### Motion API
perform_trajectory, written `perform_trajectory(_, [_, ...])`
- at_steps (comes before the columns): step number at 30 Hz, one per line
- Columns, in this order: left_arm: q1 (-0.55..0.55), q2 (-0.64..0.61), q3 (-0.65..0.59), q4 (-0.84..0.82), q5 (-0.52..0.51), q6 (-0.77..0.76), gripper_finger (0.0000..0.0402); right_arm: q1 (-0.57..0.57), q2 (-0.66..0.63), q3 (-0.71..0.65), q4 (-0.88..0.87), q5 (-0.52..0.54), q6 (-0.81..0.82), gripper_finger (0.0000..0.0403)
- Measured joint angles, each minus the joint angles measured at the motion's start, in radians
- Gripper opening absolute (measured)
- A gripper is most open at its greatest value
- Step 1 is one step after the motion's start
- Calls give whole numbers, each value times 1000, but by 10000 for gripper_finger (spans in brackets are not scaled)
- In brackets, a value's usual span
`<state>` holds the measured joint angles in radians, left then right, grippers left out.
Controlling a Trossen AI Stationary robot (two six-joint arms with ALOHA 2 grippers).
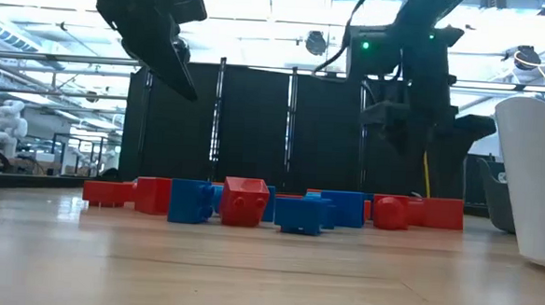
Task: Sort blocks by size
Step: Put the rectangular red game piece into the gray bin
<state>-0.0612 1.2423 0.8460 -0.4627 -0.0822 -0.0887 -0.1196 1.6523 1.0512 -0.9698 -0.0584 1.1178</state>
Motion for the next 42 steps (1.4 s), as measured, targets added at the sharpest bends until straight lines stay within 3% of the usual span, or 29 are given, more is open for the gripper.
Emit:
perform_trajectory(7, [-7,0,0,-1,0,10,233,-3,47,0,96,-1,26,267])
perform_trajectory(19, [-7,0,0,-2,0,18,233,-4,123,2,152,-1,5,246])
perform_trajectory(32, [-7,0,0,2,0,16,233,-12,120,3,181,-28,-68,117])
perform_trajectory(42, [-7,0,0,8,-1,16,233,-12,95,0,266,23,-118,51])
